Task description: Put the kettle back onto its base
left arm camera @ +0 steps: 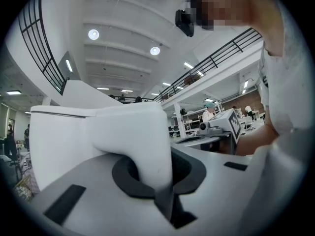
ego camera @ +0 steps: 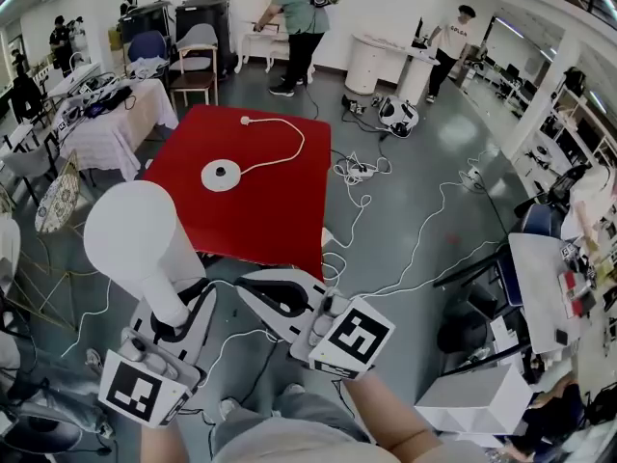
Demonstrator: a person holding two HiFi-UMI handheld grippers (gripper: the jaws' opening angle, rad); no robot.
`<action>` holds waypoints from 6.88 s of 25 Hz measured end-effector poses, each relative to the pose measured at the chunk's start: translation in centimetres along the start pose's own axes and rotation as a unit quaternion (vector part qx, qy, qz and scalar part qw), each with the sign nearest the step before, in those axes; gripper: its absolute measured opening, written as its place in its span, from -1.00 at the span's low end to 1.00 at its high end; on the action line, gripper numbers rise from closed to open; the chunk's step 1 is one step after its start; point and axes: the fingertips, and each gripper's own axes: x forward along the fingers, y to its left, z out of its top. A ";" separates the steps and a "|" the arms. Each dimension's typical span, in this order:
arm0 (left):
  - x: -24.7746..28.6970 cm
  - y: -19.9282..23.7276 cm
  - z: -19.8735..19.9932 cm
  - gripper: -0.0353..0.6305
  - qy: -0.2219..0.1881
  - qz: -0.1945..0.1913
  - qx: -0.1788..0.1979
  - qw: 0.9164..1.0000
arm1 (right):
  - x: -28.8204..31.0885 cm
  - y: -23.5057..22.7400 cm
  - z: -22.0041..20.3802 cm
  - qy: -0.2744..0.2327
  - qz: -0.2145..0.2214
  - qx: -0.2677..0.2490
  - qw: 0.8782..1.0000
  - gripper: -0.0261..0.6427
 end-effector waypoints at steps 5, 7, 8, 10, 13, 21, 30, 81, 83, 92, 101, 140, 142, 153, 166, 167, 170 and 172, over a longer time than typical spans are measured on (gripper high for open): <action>2.1 -0.6 0.6 -0.79 -0.013 0.019 0.001 1.000 | -2.1 -2.6 0.2 -0.002 0.007 -0.006 1.000 -0.90; 3.0 -0.5 0.9 -0.79 -0.017 0.025 -0.002 1.000 | -2.6 -3.5 0.2 -0.005 0.009 -0.003 1.000 -0.90; 3.4 -0.3 0.9 -0.79 -0.016 0.027 -0.004 1.000 | -2.7 -3.9 0.1 -0.006 0.009 -0.001 1.000 -0.90; 4.3 -0.1 0.7 -0.79 -0.014 0.027 -0.003 1.000 | -2.9 -4.7 -0.2 -0.008 0.009 0.004 1.000 -0.90; 5.7 0.5 0.5 -0.79 -0.009 0.026 0.002 1.000 | -2.9 -6.1 -0.5 -0.011 0.007 0.013 1.000 -0.90; 10.0 5.3 -1.1 -0.79 -0.005 0.016 -0.008 1.000 | 0.5 -11.5 -0.8 -0.011 0.002 0.010 1.000 -0.90; 15.4 12.7 -3.3 -0.79 0.000 -0.018 -0.005 1.000 | 7.6 -19.0 -0.5 -0.018 -0.013 0.001 1.000 -0.90; 41.5 25.7 -24.5 -0.80 0.039 0.129 -0.039 0.990 | 9.1 -45.2 -11.3 0.026 0.106 0.048 0.993 -0.90; 41.3 25.7 -24.6 -0.80 0.041 0.131 -0.039 0.990 | 9.5 -45.2 -11.3 0.024 0.107 0.048 0.993 -0.90; 41.5 25.3 -25.0 -0.80 0.050 0.129 -0.041 0.990 | 10.9 -44.3 -10.9 0.018 0.124 0.049 0.991 -0.90; 40.5 24.6 -24.4 -0.80 0.050 0.131 -0.058 0.989 | 11.2 -43.3 -10.6 0.016 0.137 0.043 0.989 -0.89; 41.3 27.0 -25.4 -0.84 0.021 0.113 -0.061 0.992 | 8.8 -42.6 -9.9 0.018 0.118 0.045 0.992 -0.89; 41.3 27.0 -25.5 -0.83 0.034 0.113 -0.051 0.992 | 8.9 -42.6 -10.0 0.018 0.119 0.044 0.992 -0.90; 38.3 26.6 -25.5 -0.53 0.080 0.093 -0.038 0.992 | 9.8 -41.8 -9.6 0.015 0.124 0.045 0.991 -0.90; 31.0 27.2 -25.2 -0.36 0.087 0.083 -0.050 0.991 | 11.1 -39.7 -8.8 0.012 0.106 0.055 0.993 -0.90; 30.4 27.3 -25.0 -0.35 0.083 0.080 -0.053 0.992 | 11.3 -39.4 -8.8 0.012 0.103 0.056 0.993 -0.89; 28.8 27.4 -24.0 -0.36 0.074 0.073 -0.051 0.993 | 12.1 -38.3 -8.5 0.011 0.091 0.060 0.994 -0.90; 27.8 27.5 -23.1 -0.45 0.065 0.068 -0.051 0.994 | 12.7 -37.4 -8.4 0.011 0.084 0.063 0.994 -0.89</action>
